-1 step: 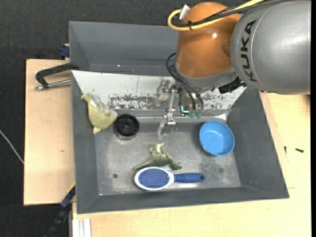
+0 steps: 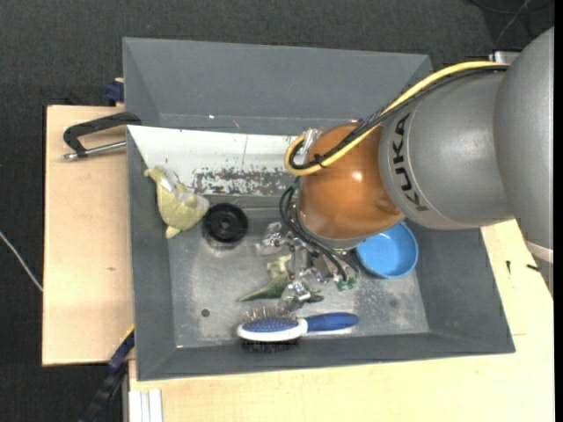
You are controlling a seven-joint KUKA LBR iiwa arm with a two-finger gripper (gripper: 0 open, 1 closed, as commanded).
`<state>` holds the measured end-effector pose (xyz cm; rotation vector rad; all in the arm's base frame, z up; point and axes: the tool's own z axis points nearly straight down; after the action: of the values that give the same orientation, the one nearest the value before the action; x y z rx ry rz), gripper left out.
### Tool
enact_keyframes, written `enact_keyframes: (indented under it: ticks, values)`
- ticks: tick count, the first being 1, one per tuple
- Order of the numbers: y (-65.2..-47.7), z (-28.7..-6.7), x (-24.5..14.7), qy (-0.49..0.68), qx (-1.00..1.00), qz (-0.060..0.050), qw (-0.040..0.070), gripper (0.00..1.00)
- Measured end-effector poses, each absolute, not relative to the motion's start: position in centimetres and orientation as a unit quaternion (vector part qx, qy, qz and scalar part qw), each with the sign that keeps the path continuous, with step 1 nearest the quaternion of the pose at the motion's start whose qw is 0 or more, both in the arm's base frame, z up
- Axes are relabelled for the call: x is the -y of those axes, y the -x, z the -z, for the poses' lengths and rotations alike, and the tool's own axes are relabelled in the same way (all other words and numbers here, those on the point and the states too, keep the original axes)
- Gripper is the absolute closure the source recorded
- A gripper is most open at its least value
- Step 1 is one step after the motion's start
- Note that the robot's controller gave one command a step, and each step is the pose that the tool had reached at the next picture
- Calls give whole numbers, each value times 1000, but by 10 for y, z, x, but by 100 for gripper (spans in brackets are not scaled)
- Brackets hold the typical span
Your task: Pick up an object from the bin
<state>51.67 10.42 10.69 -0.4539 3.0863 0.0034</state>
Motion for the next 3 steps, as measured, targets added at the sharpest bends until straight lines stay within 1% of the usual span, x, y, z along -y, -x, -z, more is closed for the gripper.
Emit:
enact_keyframes:
  ticks: [1, 2, 3]
  values:
    - [-570, -101, -85, 142, -990, 0, 4, 0]
    - [-524, -107, -88, 134, -991, -1, 2, 0]
    - [-544, -73, -86, 79, -997, -1, 2, 0]
